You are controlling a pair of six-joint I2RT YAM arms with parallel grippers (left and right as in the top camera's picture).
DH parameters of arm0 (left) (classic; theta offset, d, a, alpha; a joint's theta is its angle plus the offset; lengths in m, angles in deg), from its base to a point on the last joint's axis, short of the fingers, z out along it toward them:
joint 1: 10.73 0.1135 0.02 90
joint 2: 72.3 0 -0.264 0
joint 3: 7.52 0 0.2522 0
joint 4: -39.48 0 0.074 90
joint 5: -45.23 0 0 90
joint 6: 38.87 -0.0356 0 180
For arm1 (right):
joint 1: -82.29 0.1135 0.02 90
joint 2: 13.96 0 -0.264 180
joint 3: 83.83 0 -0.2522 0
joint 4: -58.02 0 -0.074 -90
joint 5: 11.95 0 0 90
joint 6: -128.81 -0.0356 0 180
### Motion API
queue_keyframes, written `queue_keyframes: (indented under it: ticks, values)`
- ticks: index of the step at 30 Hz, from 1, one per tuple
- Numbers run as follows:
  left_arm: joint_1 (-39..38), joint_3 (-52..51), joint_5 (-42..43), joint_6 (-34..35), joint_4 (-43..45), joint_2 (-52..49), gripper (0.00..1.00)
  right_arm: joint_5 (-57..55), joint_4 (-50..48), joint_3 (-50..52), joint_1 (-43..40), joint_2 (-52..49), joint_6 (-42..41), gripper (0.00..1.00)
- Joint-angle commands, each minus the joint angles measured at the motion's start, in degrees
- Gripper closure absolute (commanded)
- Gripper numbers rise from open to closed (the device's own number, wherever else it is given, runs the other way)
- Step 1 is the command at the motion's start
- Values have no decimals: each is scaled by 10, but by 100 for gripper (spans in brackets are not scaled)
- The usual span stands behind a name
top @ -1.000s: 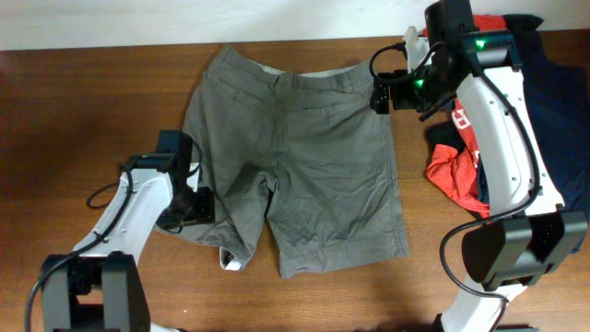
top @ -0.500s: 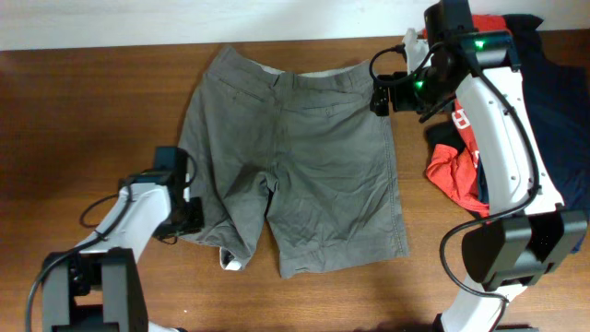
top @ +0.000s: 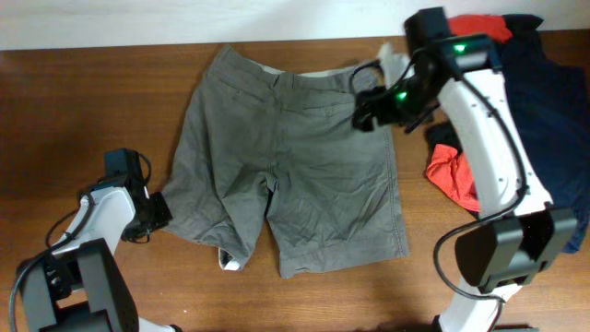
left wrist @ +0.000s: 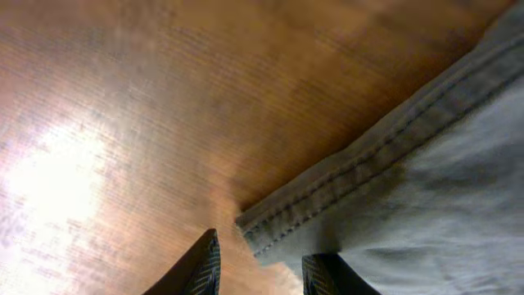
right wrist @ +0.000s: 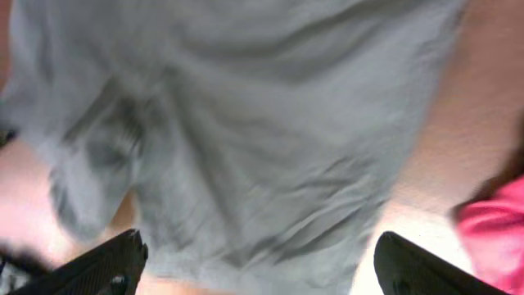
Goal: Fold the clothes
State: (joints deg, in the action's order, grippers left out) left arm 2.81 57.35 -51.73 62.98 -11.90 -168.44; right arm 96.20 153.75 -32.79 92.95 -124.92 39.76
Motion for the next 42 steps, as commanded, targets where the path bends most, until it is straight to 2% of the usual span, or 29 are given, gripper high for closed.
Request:
queue_keyframes:
  ticks: [1, 6, 9, 12, 17, 21, 24, 25, 29, 31, 38, 42]
  values:
    - [2, -5, 18, 8, 16, -6, 67, 27, 24, 3, 52, 0, 19, 7]
    - [10, -5, 18, 24, 35, -6, 67, 31, 57, 7, 125, 0, 16, 11]
    - [31, -5, 19, 40, 52, -6, 71, 31, 58, 16, 168, 0, 11, 13]
    - [73, -5, 38, 40, 59, -6, 74, 30, 32, 45, 214, 0, 1, 14]
    - [126, -5, 69, 40, 51, -6, 75, 24, -14, 95, 234, 0, -18, 14]
    - [156, -5, 77, 39, 26, -6, 74, 22, -34, 112, 226, 0, -18, 14]
    - [167, -5, 87, 38, 5, -6, 84, 15, -41, 111, 214, 0, -18, 14]
    - [167, -5, 106, 27, 8, -6, 89, 11, -45, 111, 210, 0, -18, 14]
    - [161, 4, 243, -57, 46, -5, 89, 0, -73, 111, 165, 0, -17, 14]
    - [158, 20, 249, -68, 46, -3, 89, 0, -80, 111, 139, 0, -16, 14]
    - [121, 48, 282, -155, 59, 31, 81, 0, -94, 112, 70, 0, -16, 14]
    - [77, 48, 282, -196, 77, 30, 68, 1, -96, 112, 52, 0, -12, 14]
